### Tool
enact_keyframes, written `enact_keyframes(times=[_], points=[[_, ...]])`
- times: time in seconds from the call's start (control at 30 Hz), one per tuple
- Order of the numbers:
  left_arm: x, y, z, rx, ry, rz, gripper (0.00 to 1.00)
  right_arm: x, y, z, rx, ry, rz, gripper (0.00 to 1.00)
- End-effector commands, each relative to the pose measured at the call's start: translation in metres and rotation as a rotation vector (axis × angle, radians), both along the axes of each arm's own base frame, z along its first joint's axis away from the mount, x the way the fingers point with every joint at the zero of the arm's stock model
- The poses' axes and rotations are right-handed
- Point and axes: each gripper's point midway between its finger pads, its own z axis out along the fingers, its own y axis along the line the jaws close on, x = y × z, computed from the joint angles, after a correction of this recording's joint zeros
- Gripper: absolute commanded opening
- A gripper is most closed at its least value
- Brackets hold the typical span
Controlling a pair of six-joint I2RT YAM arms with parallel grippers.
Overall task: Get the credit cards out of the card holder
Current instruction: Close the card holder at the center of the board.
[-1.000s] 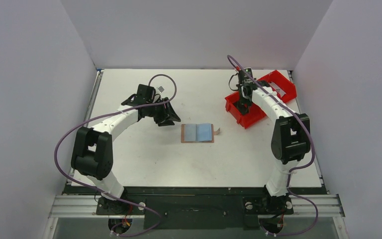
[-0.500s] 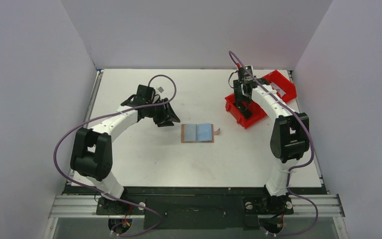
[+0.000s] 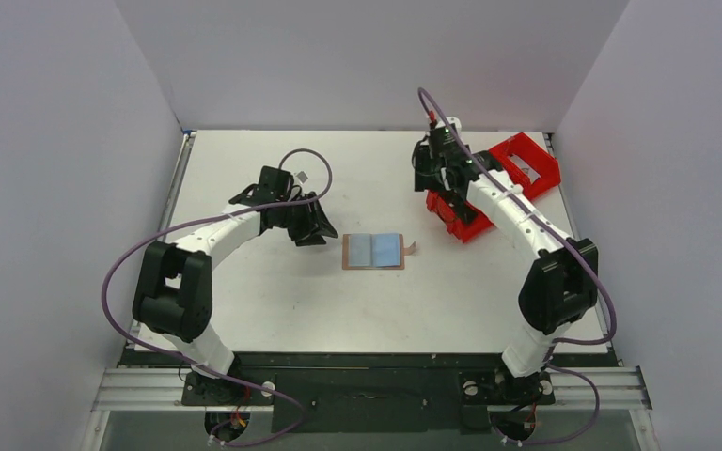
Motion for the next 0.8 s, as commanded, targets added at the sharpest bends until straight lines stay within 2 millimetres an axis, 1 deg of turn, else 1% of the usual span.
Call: enact_keyframes(times=[0.0,0.03,0.07,0.1,0.13,0.17,0.2,0.3,0.33,0.4,0.43,0.53,0.77], points=[[0.007,0.004,0.005,0.015,-0.050,0.014,0.43,-0.034,0.051,-0.012,0.128,0.027,0.044,0.56],[0.007,0.004,0.000,0.025,-0.045,0.013,0.43,-0.038,0.066,-0.014,0.168,0.027,0.060,0.56],[0.006,0.004,-0.003,0.032,-0.039,0.013,0.43,-0.044,0.070,-0.025,0.171,0.051,0.063,0.57],[0.006,0.004,-0.009,0.042,-0.030,0.011,0.43,-0.047,0.080,-0.029,0.200,0.057,0.072,0.56],[0.005,0.003,-0.012,0.046,-0.026,0.010,0.43,-0.053,0.086,-0.040,0.203,0.084,0.083,0.56],[0.006,0.002,-0.016,0.054,-0.024,0.008,0.43,-0.056,0.093,-0.044,0.229,0.096,0.089,0.54],[0.005,0.001,-0.019,0.060,-0.020,0.008,0.43,-0.063,0.099,-0.054,0.230,0.121,0.102,0.54],[0.003,-0.002,-0.032,0.090,-0.006,0.003,0.43,-0.071,0.115,-0.066,0.252,0.149,0.128,0.51],[0.003,-0.003,-0.035,0.095,-0.001,0.002,0.43,-0.076,0.121,-0.074,0.251,0.171,0.140,0.51],[0.001,-0.006,-0.045,0.103,0.017,0.001,0.43,-0.079,0.128,-0.082,0.270,0.186,0.142,0.50],[0.002,-0.008,-0.047,0.105,0.010,-0.001,0.43,-0.080,0.129,-0.085,0.274,0.193,0.145,0.48],[0.003,-0.010,-0.056,0.123,0.022,-0.004,0.46,-0.082,0.130,-0.103,0.260,0.227,0.140,0.44],[0.008,-0.019,-0.066,0.120,0.014,-0.021,0.51,-0.084,0.122,-0.127,0.225,0.265,0.118,0.43]])
